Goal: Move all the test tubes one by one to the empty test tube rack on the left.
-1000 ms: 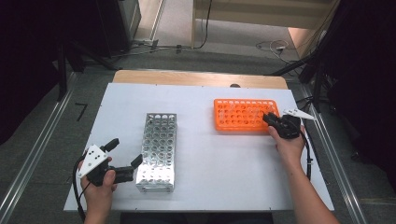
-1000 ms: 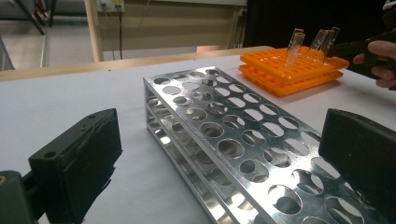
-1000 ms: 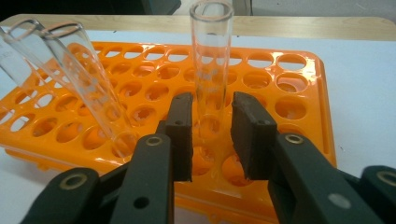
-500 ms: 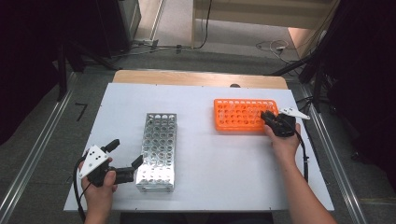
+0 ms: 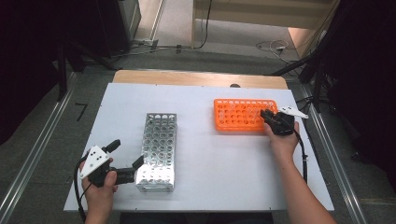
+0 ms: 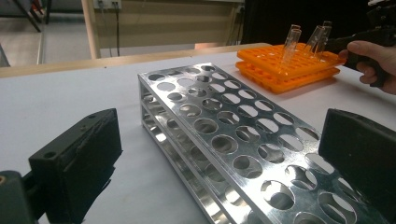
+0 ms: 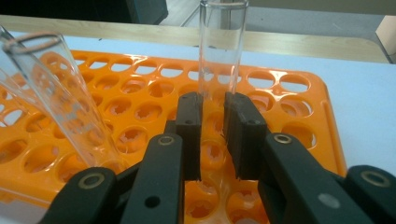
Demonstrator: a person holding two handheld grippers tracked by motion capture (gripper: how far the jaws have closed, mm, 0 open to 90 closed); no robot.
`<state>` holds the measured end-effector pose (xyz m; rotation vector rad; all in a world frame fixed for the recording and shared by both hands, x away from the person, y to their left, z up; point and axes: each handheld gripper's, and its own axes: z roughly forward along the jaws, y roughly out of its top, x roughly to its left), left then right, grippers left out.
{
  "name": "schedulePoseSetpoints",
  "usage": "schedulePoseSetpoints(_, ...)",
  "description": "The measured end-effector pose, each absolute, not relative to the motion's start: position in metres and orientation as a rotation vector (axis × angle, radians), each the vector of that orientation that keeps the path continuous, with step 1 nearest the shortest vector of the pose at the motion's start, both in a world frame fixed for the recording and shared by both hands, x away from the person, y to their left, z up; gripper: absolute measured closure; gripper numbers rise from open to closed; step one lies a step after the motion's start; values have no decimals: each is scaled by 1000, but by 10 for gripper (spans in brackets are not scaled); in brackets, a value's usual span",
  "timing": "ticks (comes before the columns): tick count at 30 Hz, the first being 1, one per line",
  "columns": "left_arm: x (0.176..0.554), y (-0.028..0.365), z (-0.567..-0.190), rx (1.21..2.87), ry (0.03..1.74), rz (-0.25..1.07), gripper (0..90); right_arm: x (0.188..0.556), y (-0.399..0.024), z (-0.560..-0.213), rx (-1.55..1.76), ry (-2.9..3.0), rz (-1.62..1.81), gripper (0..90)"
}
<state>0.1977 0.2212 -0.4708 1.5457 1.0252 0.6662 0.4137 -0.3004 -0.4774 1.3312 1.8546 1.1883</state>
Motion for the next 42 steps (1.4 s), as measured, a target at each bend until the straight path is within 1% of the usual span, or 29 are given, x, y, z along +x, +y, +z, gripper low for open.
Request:
schedulePoseSetpoints(11, 195, 220, -466, 1536, 1014, 665, 0, 403, -311, -457, 1339, 1818, 1294, 741)
schedulePoseSetpoints(18, 194, 217, -461, 1537, 1003, 666, 0, 387, -314, -440, 1298, 1858, 1329, 741)
schedulePoseSetpoints(26, 193, 211, -456, 1550, 983, 658, 0, 361, -307, -425, 1224, 1928, 1352, 741)
schedulePoseSetpoints(28, 192, 209, -454, 1557, 977, 672, 0, 354, -306, -422, 1203, 1940, 1351, 741)
schedulePoseSetpoints(35, 190, 199, -446, 1578, 945, 652, 0, 329, -299, -417, 1141, 1992, 1355, 741)
schedulePoseSetpoints(42, 188, 183, -439, 1613, 888, 629, 0, 308, -288, -424, 1098, 2050, 1372, 742)
